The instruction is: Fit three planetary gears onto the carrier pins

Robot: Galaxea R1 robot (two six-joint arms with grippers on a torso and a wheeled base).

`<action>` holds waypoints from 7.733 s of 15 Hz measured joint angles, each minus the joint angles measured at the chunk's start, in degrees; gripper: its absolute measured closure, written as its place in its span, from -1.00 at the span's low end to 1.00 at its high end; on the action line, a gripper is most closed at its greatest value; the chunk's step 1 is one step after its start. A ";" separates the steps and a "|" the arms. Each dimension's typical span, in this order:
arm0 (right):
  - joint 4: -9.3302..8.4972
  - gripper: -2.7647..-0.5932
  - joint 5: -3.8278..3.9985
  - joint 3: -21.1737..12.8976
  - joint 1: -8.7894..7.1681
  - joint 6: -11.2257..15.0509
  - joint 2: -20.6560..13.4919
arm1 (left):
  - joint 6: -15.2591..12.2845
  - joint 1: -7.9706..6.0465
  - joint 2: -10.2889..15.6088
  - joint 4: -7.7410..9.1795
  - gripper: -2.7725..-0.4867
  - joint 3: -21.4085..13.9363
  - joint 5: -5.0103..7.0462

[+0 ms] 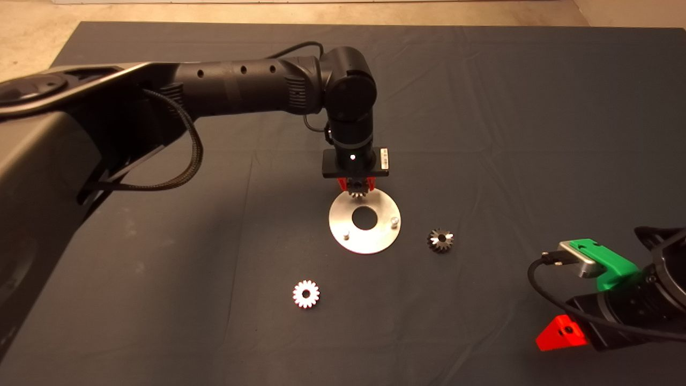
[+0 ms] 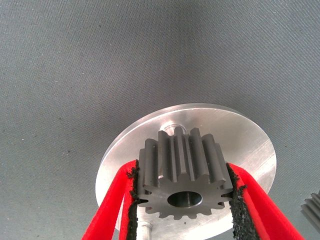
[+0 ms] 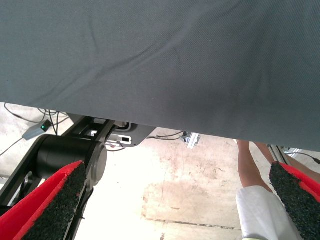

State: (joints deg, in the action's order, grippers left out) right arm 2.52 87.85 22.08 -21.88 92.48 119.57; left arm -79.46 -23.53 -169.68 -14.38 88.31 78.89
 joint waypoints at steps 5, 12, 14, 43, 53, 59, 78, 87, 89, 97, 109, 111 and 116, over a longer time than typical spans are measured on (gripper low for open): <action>0.00 -0.97 0.02 0.00 0.02 0.00 -0.01 | -0.02 0.00 -0.02 -0.06 0.56 0.00 0.05; 0.00 -0.97 0.05 0.00 0.04 0.00 -0.02 | 0.41 -0.15 -0.66 -0.08 0.56 0.88 4.36; 0.00 -0.97 -0.02 0.00 0.15 0.00 0.00 | 0.88 -0.17 -0.61 0.04 0.56 1.48 5.42; 2.37 -0.97 0.04 1.02 0.61 -3.10 -0.20 | -7.00 -5.55 29.57 3.42 -0.30 -41.36 7.60; 6.79 -0.97 -0.18 24.86 0.67 -24.60 12.62 | -17.43 -6.21 38.60 6.67 -0.34 -53.31 8.56; 6.92 -0.97 0.02 29.08 0.91 -25.37 16.99 | -18.91 -6.23 34.82 6.70 -0.34 -53.91 6.29; 7.12 -0.97 -0.26 37.29 0.94 -26.88 27.87 | -35.40 -2.21 29.14 -7.36 -0.34 -64.04 6.89; 13.23 -0.97 -0.13 37.43 4.10 -29.49 27.89 | -35.38 -0.28 29.71 -9.92 -0.34 -64.36 6.69; 14.34 -0.97 -0.30 37.40 4.57 -30.33 27.93 | -35.38 -0.28 29.88 -9.92 -0.34 -64.48 6.78; 17.95 -0.97 -0.22 37.35 7.12 -33.90 27.78 | -35.38 -0.28 30.01 -9.97 -0.34 -64.56 6.78; 19.33 -0.68 -0.17 37.23 8.69 -34.27 25.37 | -35.38 -0.28 31.91 -10.12 -0.34 -65.07 7.00; 19.41 -0.66 -0.17 36.61 8.69 -34.27 25.14 | -35.38 -0.28 31.91 -10.12 -0.34 -65.07 7.00; 19.44 -0.38 -0.17 34.58 8.69 -34.20 25.00 | -35.37 -0.28 31.91 -10.12 -0.34 -65.07 7.00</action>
State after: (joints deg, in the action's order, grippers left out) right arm 21.97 87.67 56.66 -13.19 58.27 144.57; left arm -114.83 -23.81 -137.77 -24.50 23.24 85.88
